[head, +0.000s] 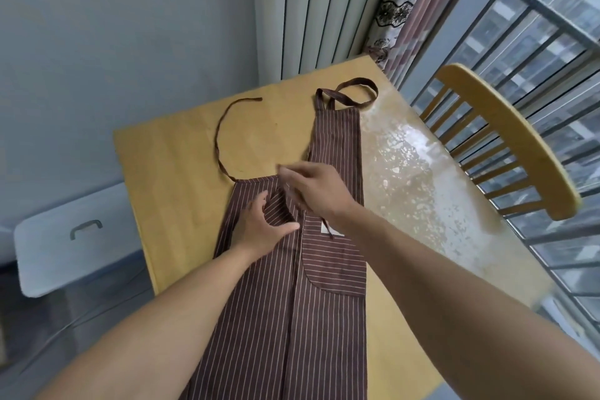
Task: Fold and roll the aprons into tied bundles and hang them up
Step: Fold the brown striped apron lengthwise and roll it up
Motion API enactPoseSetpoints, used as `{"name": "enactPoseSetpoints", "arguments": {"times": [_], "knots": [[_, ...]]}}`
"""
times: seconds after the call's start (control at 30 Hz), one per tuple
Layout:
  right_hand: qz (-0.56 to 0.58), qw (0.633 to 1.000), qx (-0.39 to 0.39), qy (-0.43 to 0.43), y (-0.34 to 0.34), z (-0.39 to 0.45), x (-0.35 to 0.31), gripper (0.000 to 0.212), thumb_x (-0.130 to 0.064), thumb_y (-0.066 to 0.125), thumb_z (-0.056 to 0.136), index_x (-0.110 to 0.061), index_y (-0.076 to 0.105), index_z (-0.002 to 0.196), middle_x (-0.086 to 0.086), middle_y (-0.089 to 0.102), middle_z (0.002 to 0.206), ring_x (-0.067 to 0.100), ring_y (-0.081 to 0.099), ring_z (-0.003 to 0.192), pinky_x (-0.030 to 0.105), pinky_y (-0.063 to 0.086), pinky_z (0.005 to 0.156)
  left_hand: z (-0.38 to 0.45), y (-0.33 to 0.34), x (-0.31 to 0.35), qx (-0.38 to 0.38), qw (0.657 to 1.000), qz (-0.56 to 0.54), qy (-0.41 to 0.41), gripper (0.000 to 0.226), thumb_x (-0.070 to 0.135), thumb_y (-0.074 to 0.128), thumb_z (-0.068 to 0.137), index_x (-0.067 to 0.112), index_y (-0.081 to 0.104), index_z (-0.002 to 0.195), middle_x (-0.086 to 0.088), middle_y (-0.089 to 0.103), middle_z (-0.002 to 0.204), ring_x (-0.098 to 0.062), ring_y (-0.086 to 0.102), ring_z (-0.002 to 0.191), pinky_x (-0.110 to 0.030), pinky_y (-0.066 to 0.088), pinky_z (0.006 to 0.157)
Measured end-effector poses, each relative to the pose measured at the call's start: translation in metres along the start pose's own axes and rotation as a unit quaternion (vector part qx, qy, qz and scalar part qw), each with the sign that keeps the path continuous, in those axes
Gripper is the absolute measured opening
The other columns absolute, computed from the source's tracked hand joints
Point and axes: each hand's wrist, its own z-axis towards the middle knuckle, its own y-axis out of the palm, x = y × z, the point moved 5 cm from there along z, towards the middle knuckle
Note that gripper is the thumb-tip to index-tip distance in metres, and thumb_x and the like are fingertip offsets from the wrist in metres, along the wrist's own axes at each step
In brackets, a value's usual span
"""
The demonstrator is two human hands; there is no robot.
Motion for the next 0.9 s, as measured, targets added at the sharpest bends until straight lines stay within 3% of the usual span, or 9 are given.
{"name": "enactPoseSetpoints", "arguments": {"times": [0.13,0.2,0.3,0.43,0.57,0.67,0.73,0.8,0.9], "knots": [[0.054,0.987,-0.15,-0.013,0.034,0.021,-0.071,0.052,-0.045,0.049,0.105,-0.012,0.053,0.145,0.005,0.065,0.136,0.021,0.067,0.109,0.035,0.057,0.093,0.015,-0.033,-0.004,0.103,0.959,-0.242,-0.107,0.028,0.037,0.05,0.104,0.018,0.069,0.109,-0.001,0.07,0.116,-0.023,0.063,0.099,-0.037,0.05,0.089],[-0.08,0.989,-0.108,-0.066,0.024,0.026,-0.07,0.056,-0.051,0.048,0.103,-0.021,0.049,0.15,-0.001,0.055,0.15,0.016,0.057,0.128,0.028,0.044,0.101,0.023,-0.058,-0.022,0.153,0.905,-0.357,-0.176,0.034,0.038,0.045,0.103,0.016,0.07,0.094,-0.005,0.075,0.102,-0.031,0.07,0.098,-0.046,0.057,0.091],[-0.172,0.985,0.029,-0.013,-0.015,0.022,0.0,0.052,-0.041,0.057,0.102,-0.022,0.048,0.15,-0.001,0.056,0.147,0.014,0.058,0.126,0.032,0.049,0.103,0.034,-0.092,-0.042,0.158,0.853,-0.436,-0.24,0.035,0.037,0.041,0.109,0.012,0.061,0.124,-0.007,0.061,0.116,-0.031,0.063,0.112,-0.042,0.054,0.096],[-0.153,0.954,0.173,0.191,-0.048,-0.038,0.138,0.065,-0.032,0.069,0.095,-0.017,0.04,0.151,0.007,0.056,0.145,0.024,0.061,0.124,0.045,0.052,0.106,0.03,-0.123,-0.052,0.232,0.926,-0.213,-0.206,0.037,0.024,0.058,0.101,0.008,0.057,0.133,-0.011,0.06,0.133,-0.032,0.059,0.119,-0.034,0.045,0.087],[-0.097,0.928,0.212,0.29,-0.039,-0.117,0.203,0.072,-0.045,0.072,0.092,-0.013,0.038,0.147,0.013,0.062,0.13,0.022,0.064,0.099,0.037,0.053,0.091,-0.004,-0.076,-0.028,0.162,0.986,-0.002,0.048,0.025,0.026,0.065,0.097,0.026,0.065,0.122,0.005,0.062,0.127,-0.018,0.062,0.114,-0.03,0.05,0.089],[-0.086,0.932,0.19,0.297,-0.014,-0.147,0.222,0.058,-0.054,0.071,0.088,-0.018,0.051,0.129,0.001,0.068,0.111,0.013,0.065,0.09,0.034,0.055,0.082,-0.033,-0.009,-0.013,-0.004,0.979,0.116,0.168,0.044,0.032,0.063,0.098,0.033,0.053,0.141,0.007,0.05,0.148,-0.015,0.045,0.139,-0.038,0.041,0.114],[-0.063,0.944,0.14,0.291,0.0,-0.148,0.228,0.048,-0.05,0.072,0.089,-0.02,0.058,0.124,-0.007,0.07,0.106,0.008,0.067,0.092,0.027,0.054,0.079,-0.041,0.021,-0.017,-0.07,0.963,0.204,0.163,0.072,0.039,0.063,0.097,0.035,0.028,0.159,0.005,0.018,0.169,-0.019,0.01,0.157,-0.049,0.007,0.128],[-0.016,0.953,0.104,0.283,0.006,-0.152,0.225,0.039,-0.039,0.074,0.091,-0.022,0.063,0.124,-0.011,0.072,0.109,0.005,0.069,0.096,0.02,0.052,0.078,-0.041,0.035,-0.024,-0.101,0.945,0.276,0.143,0.089,0.046,0.065,0.094,0.036,0.01,0.163,0.006,-0.009,0.171,-0.02,-0.015,0.157,-0.052,-0.012,0.125],[0.022,0.958,0.101,0.267,0.009,-0.162,0.22,0.037,-0.03,0.076,0.092,-0.022,0.061,0.125,-0.009,0.073,0.111,0.005,0.071,0.095,0.018,0.055,0.076,-0.04,0.038,-0.029,-0.113,0.934,0.312,0.13,0.095,0.053,0.065,0.093,0.035,0.003,0.163,0.004,-0.018,0.169,-0.022,-0.022,0.155,-0.056,-0.014,0.123]]}}
